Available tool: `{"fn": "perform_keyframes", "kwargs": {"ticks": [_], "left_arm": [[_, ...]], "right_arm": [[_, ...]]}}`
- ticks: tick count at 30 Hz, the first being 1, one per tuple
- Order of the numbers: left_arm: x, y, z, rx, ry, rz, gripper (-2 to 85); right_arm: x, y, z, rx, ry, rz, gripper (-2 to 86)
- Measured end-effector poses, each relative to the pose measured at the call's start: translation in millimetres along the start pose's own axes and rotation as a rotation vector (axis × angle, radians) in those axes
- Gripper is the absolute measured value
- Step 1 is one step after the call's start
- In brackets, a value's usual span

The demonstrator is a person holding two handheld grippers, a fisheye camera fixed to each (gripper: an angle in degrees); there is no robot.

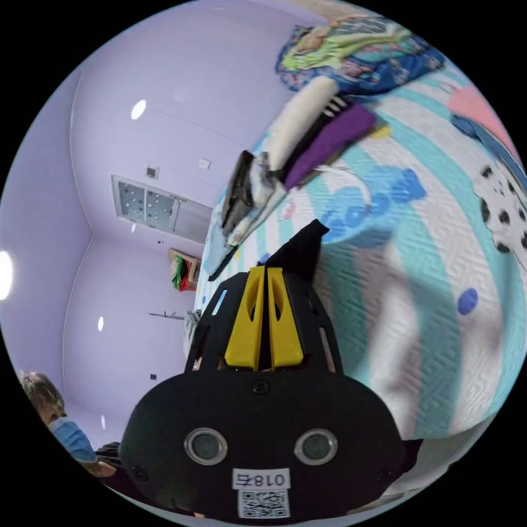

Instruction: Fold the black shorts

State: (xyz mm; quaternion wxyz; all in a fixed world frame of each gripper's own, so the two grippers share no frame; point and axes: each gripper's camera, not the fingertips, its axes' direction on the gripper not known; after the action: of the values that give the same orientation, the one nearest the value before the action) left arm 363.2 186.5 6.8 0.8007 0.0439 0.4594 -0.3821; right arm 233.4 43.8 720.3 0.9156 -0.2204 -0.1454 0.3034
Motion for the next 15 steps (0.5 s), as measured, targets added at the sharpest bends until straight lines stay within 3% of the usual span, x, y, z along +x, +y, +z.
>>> {"fn": "perform_keyframes", "kwargs": {"ticks": [3,8,10,15], "left_arm": [[-70.7,41.6,-42.8,0.129,0.007,-0.204,3.7],[-185.7,134.4,-79.2,0.163,-0.001,-0.616,3.6],[-235.0,190.9,-76.9,0.156,0.033,-0.856,3.5],[-284.9,256.0,-66.0,0.162,0.098,-1.027,3.7]], "right_arm": [[-78.9,6.7,63.8,-0.068,-0.003,-0.153,-0.3],[-179.6,47.5,239.0,-0.277,0.073,-0.355,-0.2],[-193.0,68.3,306.7,-0.369,0.140,-0.396,-0.2],[-199.6,122.1,424.6,-0.484,0.319,-0.474,-0.2]]}}
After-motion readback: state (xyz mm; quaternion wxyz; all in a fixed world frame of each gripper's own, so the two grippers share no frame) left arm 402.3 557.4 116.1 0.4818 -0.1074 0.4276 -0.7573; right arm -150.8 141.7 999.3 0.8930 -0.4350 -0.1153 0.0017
